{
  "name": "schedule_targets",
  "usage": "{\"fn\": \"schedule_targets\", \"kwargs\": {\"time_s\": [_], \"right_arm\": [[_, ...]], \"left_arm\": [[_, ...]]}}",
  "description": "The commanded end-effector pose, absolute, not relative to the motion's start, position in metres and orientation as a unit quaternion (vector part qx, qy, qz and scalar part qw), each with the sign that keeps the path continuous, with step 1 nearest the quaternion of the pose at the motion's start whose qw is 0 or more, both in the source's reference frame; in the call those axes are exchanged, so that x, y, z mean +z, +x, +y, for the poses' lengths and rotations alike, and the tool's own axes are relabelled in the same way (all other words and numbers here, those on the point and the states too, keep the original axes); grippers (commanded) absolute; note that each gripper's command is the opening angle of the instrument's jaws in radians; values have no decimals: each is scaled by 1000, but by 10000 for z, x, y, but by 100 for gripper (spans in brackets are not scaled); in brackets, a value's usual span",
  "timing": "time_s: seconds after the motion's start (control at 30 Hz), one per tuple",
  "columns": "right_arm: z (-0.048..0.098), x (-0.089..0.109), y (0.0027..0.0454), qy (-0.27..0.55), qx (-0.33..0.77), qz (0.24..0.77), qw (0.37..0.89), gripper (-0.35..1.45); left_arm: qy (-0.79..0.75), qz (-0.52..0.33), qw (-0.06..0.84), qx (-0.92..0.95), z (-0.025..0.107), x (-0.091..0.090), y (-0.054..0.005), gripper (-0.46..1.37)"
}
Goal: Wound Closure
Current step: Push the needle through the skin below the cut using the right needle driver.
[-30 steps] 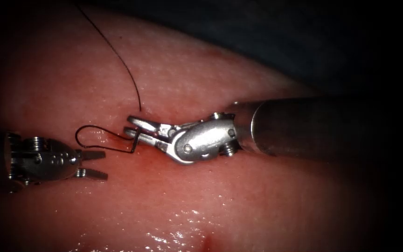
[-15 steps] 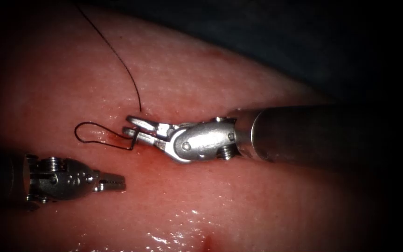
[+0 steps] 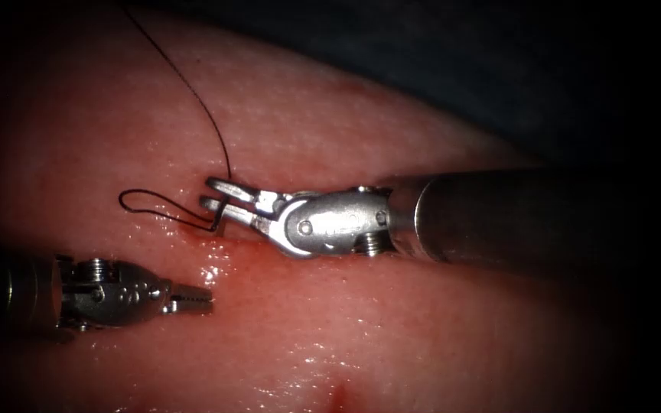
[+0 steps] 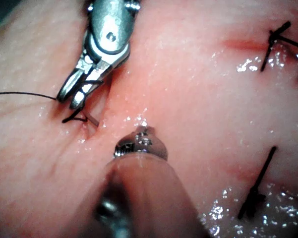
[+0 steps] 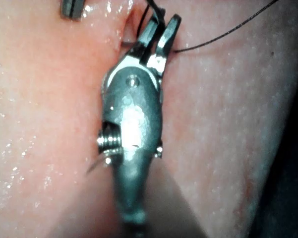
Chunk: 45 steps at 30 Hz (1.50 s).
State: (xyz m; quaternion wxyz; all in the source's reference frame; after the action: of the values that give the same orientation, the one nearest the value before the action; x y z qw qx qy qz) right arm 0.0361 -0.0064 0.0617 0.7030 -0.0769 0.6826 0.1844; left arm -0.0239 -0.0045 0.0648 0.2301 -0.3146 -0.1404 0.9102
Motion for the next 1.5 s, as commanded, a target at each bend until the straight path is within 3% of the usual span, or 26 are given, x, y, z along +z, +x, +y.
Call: {"fn": "schedule_targets", "kwargs": {"time_s": [0.03,0.8,1.17,1.5], "right_arm": [[-67,618,362,-70,193,683,701,-35],[-55,641,356,86,362,654,659,-35],[-65,650,357,160,367,619,675,-35],[-66,651,358,239,445,592,628,-35]], "left_arm": [[-315,-144,230,909,-45,649,-238,-29],[-320,-149,218,910,-67,646,-220,-35],[-322,-151,213,910,-70,645,-211,-35],[-321,-148,213,911,-72,652,-210,-35]]}}
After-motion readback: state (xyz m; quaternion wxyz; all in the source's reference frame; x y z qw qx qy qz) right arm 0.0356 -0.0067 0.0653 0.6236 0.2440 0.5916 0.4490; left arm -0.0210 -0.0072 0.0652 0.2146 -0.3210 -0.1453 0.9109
